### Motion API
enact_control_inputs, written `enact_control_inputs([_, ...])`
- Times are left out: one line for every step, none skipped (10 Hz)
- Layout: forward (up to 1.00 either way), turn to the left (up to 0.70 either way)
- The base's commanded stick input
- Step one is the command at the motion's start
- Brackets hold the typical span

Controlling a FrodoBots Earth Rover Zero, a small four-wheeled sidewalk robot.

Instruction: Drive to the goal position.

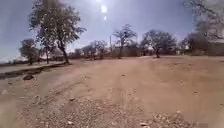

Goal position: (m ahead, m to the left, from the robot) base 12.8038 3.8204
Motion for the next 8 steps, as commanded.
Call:
enact_control_inputs([1.0, 0.0])
enact_control_inputs([1.0, 0.0])
enact_control_inputs([1.0, 0.0])
enact_control_inputs([1.0, 0.0])
enact_control_inputs([1.0, 0.0])
enact_control_inputs([1.0, 0.0])
enact_control_inputs([1.0, 0.0])
enact_control_inputs([1.0, 0.0])
